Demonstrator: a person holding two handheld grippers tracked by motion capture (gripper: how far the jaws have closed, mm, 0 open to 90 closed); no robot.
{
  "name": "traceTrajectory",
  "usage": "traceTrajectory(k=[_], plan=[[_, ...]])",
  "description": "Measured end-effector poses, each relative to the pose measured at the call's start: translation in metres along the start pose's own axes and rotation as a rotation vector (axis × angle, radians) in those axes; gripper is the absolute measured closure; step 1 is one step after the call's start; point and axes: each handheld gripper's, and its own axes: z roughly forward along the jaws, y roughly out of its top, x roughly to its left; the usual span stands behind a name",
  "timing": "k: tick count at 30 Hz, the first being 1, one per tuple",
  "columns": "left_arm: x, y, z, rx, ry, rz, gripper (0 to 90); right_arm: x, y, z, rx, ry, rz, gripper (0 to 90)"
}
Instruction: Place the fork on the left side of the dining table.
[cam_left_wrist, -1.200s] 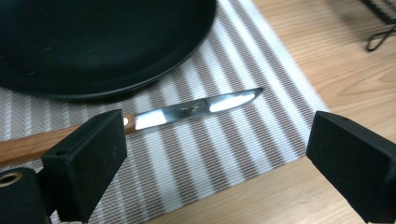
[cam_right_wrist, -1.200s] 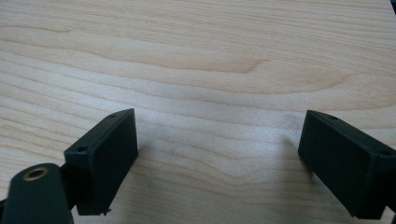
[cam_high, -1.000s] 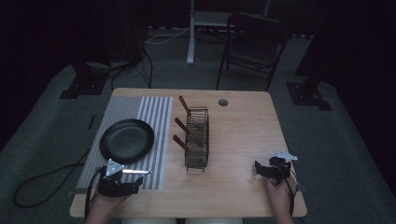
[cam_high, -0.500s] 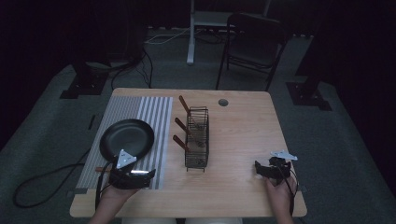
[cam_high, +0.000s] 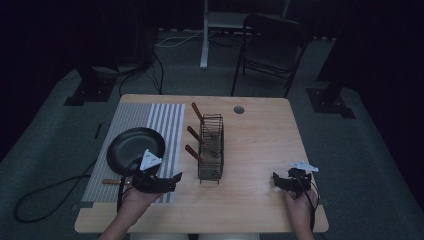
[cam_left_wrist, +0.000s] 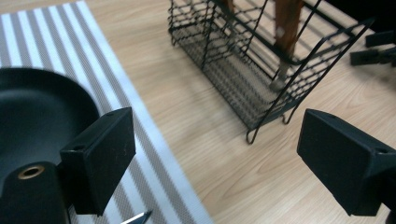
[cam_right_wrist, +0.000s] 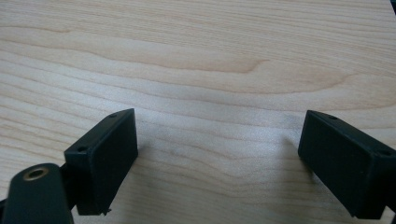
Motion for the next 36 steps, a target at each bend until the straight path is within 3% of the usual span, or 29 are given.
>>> traceTrajectory(k=[10,18,22,27,31,36], plan=[[-0.012,0.023,0.011,-0.025,-0.039,0.009,14.9,0.000,0.000,0.000,0.000,0.000,0.000,11.5],[-0.019,0.035,0.023,-0.045,-0.061,0.000,25.5,0.000,0.000,0.000,0.000,0.000,0.000,11.6],[-0.023,0.041,0.027,-0.058,-0.074,-0.006,38.1,0.000,0.000,0.000,0.000,0.000,0.000,11.5],[-0.025,0.044,0.035,-0.053,-0.100,-0.019,47.5,0.000,0.000,0.000,-0.001,0.000,0.002,11.6],[-0.027,0.043,0.040,-0.060,-0.115,-0.014,55.9,0.000,0.000,0.000,0.000,0.000,0.001,11.6],[-0.024,0.038,0.041,-0.094,-0.134,-0.040,68.2,0.000,0.000,0.000,-0.001,0.000,0.001,11.6]])
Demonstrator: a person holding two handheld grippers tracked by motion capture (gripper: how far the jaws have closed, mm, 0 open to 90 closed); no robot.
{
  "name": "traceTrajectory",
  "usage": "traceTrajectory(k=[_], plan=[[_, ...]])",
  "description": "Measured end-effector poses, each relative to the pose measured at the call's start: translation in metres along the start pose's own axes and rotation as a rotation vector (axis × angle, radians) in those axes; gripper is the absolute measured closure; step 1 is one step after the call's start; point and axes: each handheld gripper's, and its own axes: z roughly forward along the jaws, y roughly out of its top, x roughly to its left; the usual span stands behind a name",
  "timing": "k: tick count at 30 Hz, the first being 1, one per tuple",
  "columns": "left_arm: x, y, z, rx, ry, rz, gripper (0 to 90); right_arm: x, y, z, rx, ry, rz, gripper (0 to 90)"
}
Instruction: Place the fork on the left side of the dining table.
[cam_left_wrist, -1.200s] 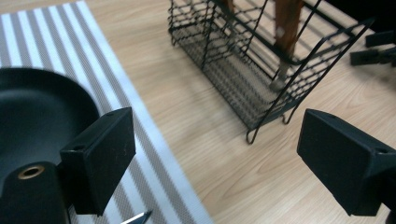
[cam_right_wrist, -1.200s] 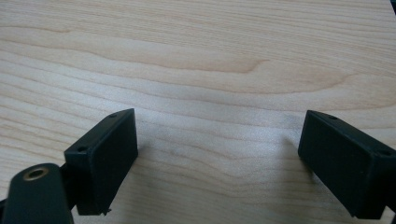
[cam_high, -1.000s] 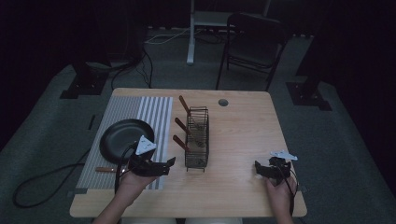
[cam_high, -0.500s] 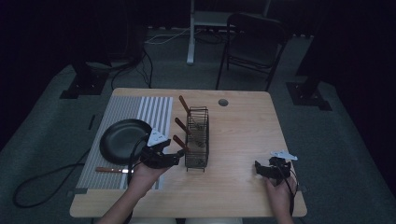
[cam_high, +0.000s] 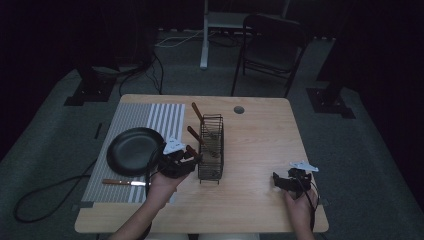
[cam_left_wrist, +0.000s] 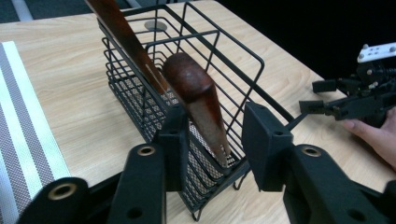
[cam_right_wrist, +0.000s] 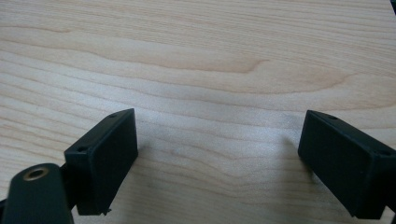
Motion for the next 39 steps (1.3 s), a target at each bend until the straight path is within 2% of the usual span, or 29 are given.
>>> traceTrajectory(k=[1,5,7,11,14,21,28,30,31,33,37,39], plan=[[0.001,-0.001,0.000,-0.002,-0.002,-0.006,68.9,0.000,0.000,0.000,0.000,0.000,0.000,11.6],[0.003,-0.003,-0.002,-0.025,-0.058,-0.041,73.9,0.000,0.000,0.000,0.000,0.000,0.000,11.6],[0.002,-0.004,-0.003,-0.041,-0.068,-0.040,75.3,0.000,0.000,0.000,0.000,0.000,-0.001,11.6],[0.000,-0.004,-0.006,-0.066,-0.060,-0.030,80.6,0.000,0.000,0.000,0.000,0.000,0.000,11.6],[-0.001,-0.002,-0.010,-0.086,-0.048,-0.011,80.7,0.000,0.000,0.000,0.000,0.000,-0.001,11.6],[-0.003,0.005,-0.025,-0.120,-0.059,0.011,80.8,0.000,0.000,0.000,0.000,0.000,0.000,11.6],[-0.001,0.017,-0.046,-0.168,-0.057,0.007,80.8,0.000,0.000,0.000,0.000,0.000,-0.001,11.6],[0.000,0.022,-0.052,-0.196,-0.050,0.000,80.8,0.000,0.000,0.000,0.001,0.000,0.001,11.6],[0.003,0.027,-0.057,-0.211,-0.064,-0.005,80.8,0.000,0.000,0.000,0.001,0.000,0.001,11.6],[0.005,0.031,-0.061,-0.231,-0.059,-0.016,80.8,0.000,0.000,0.000,0.001,0.000,0.000,11.6],[0.009,0.045,-0.067,-0.259,-0.039,-0.011,80.8,0.000,0.000,0.000,-0.001,0.000,-0.001,11.6],[0.014,0.051,-0.069,-0.280,-0.040,-0.035,80.8,0.000,0.000,0.000,0.001,0.000,-0.003,11.6]])
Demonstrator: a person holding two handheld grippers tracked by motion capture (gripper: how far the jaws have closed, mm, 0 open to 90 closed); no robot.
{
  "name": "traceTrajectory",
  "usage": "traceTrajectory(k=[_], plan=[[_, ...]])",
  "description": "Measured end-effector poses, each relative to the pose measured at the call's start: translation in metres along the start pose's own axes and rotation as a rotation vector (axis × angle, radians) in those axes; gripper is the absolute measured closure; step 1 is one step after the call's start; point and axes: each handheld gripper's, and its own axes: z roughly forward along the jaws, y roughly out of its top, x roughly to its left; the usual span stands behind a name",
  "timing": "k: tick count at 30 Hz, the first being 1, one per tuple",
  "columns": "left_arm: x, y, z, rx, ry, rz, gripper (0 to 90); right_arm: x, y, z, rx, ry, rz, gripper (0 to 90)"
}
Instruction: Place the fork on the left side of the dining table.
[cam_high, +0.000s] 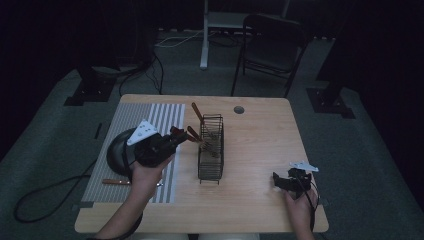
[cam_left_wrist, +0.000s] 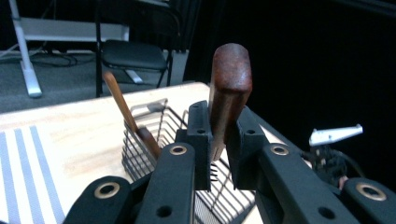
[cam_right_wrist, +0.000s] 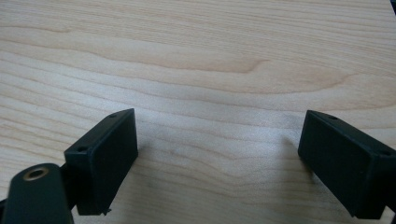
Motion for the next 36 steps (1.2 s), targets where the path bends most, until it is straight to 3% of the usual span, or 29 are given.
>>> traceTrajectory(k=[5,16,22,36], plan=[[0.013,0.016,0.003,-0.065,0.016,-0.051,80.8,0.000,0.000,0.000,0.000,0.000,0.002,11.6],[0.049,0.035,0.003,-0.091,0.089,-0.089,80.8,0.000,0.000,0.000,-0.001,0.000,0.002,11.6],[0.069,0.030,0.000,-0.071,0.138,-0.098,80.8,0.000,0.000,0.000,-0.001,-0.001,0.002,11.6],[0.129,0.003,-0.001,-0.038,0.242,-0.214,80.8,0.000,0.000,0.000,-0.001,0.000,0.002,11.6]])
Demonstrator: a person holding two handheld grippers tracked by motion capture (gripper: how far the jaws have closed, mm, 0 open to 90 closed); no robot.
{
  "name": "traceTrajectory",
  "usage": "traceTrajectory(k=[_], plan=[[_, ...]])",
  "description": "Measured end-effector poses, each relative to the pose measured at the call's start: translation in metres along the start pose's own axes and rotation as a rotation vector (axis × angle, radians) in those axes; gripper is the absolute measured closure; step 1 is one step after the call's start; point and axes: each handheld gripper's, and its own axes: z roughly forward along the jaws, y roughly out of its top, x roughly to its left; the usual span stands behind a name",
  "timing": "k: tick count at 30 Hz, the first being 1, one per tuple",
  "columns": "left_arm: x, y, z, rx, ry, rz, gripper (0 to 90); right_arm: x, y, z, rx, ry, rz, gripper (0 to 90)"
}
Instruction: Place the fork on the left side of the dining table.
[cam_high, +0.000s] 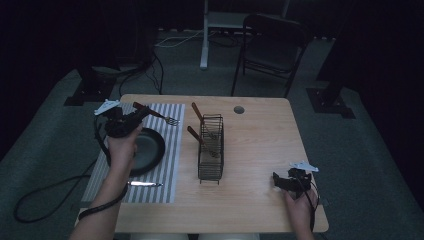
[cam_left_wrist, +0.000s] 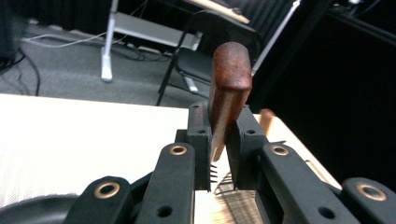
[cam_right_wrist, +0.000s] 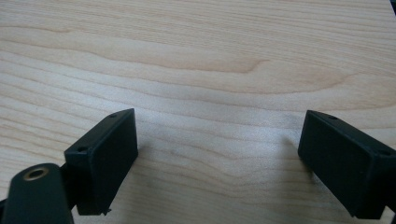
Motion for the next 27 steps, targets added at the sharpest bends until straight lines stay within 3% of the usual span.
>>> traceTrajectory(k=[5,9,12,15,21,24,27], plan=[[0.016,-0.005,0.007,0.020,0.033,-0.014,80.8,0.000,0.000,0.000,0.000,-0.001,-0.001,11.6],[0.032,-0.006,0.013,0.023,0.058,-0.057,80.8,0.000,0.000,0.000,0.000,0.000,0.001,11.6],[0.041,-0.007,0.017,0.027,0.080,-0.067,80.8,0.000,0.000,0.000,0.000,0.000,0.001,11.6],[0.049,-0.008,0.025,0.043,0.106,-0.068,80.8,0.000,0.000,0.000,0.000,0.000,0.000,11.6],[0.066,-0.012,0.041,0.067,0.135,-0.109,80.8,0.000,0.000,0.000,0.000,0.000,0.000,11.6],[0.073,-0.013,0.047,0.076,0.142,-0.133,80.8,0.000,0.000,0.000,0.000,0.000,0.000,11.6],[0.083,-0.017,0.054,0.069,0.114,-0.187,80.8,0.000,0.000,0.000,0.000,0.000,0.000,11.6]])
